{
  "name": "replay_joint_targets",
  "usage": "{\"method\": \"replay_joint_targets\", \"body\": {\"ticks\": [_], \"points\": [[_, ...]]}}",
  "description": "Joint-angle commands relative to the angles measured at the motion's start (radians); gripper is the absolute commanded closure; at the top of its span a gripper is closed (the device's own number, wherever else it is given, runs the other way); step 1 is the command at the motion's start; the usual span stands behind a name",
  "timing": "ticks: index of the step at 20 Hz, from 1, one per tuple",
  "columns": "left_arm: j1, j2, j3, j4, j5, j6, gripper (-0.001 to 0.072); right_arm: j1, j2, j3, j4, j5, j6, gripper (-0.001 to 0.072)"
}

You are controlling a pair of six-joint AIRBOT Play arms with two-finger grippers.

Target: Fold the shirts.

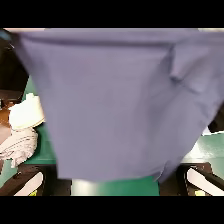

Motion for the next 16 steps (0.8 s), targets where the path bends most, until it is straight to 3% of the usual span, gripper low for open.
{"method": "replay_joint_targets", "body": {"ticks": [1, 4, 6, 12, 16], "points": [[0.000, -0.172, -0.192, 0.012, -0.015, 0.008, 0.0683, 0.024, -0.174, -0.150, -0.009, 0.094, 0.018, 0.0698], [0.000, -0.348, -0.204, 0.010, 0.093, 0.074, 0.0683, 0.082, -0.302, -0.250, -0.011, -0.055, 0.017, 0.0698], [0.000, -0.433, -0.203, -0.019, 0.244, 0.121, 0.0683, 0.127, -0.385, -0.279, -0.015, -0.215, 0.018, 0.0698], [0.000, -0.499, -0.202, -0.182, 0.624, 0.270, 0.0683, 0.211, -0.502, -0.279, -0.019, -0.619, 0.029, 0.0698], [0.000, -0.505, -0.202, -0.150, 0.609, 0.334, 0.0683, 0.220, -0.500, -0.278, -0.021, -0.748, 0.028, 0.0699]]}}
